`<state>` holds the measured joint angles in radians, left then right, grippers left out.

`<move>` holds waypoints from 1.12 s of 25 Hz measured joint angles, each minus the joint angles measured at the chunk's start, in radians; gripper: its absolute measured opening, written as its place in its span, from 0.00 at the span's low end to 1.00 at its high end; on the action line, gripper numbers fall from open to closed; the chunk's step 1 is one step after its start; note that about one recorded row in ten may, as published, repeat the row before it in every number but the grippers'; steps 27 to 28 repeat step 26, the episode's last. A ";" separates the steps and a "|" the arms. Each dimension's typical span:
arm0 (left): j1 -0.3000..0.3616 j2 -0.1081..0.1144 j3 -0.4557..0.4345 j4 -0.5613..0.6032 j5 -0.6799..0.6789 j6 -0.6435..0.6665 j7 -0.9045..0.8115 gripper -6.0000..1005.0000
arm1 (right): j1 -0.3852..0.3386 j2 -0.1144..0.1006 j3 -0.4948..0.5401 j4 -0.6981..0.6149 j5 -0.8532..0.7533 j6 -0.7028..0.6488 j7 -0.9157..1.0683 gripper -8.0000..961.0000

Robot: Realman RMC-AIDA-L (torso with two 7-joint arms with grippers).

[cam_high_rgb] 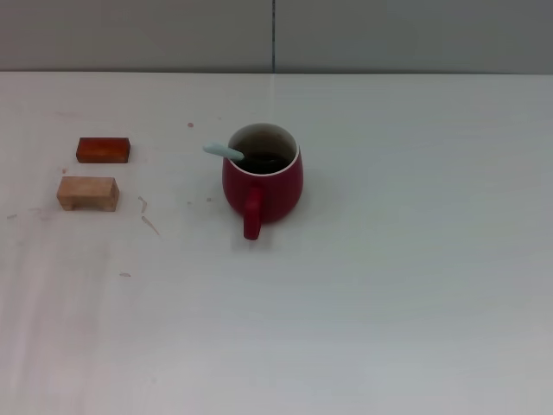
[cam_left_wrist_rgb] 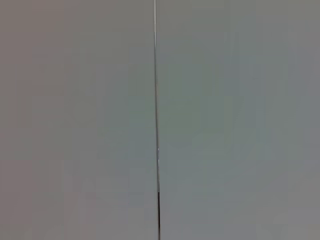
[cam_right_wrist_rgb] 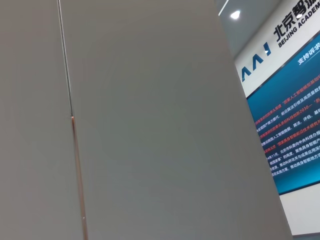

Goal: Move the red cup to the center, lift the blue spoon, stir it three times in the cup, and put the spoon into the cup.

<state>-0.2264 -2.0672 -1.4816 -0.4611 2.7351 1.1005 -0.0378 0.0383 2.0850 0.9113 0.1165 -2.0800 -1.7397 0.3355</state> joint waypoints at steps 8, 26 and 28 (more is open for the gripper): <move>-0.001 -0.001 0.002 0.004 0.000 0.000 -0.001 0.83 | 0.000 0.001 -0.002 0.000 0.000 0.000 -0.001 0.81; 0.001 -0.002 0.001 0.034 -0.005 0.001 -0.042 0.82 | 0.004 0.001 0.010 -0.002 0.000 0.010 -0.003 0.81; 0.001 -0.002 0.001 0.034 -0.005 0.001 -0.042 0.82 | 0.004 0.001 0.010 -0.002 0.000 0.010 -0.003 0.81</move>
